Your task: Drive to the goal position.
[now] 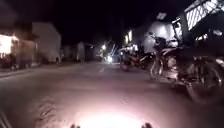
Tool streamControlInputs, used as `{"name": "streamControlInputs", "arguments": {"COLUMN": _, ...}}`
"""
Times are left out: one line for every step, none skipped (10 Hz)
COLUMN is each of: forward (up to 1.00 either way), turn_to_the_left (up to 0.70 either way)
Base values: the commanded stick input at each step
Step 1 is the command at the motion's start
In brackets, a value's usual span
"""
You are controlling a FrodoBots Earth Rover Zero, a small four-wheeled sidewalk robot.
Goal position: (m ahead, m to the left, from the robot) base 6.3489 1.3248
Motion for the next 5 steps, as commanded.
{"name": "streamControlInputs", "arguments": {"forward": 0.85, "turn_to_the_left": 0.00}}
{"name": "streamControlInputs", "arguments": {"forward": 0.85, "turn_to_the_left": 0.00}}
{"name": "streamControlInputs", "arguments": {"forward": 0.85, "turn_to_the_left": 0.00}}
{"name": "streamControlInputs", "arguments": {"forward": 0.85, "turn_to_the_left": 0.00}}
{"name": "streamControlInputs", "arguments": {"forward": 0.85, "turn_to_the_left": 0.00}}
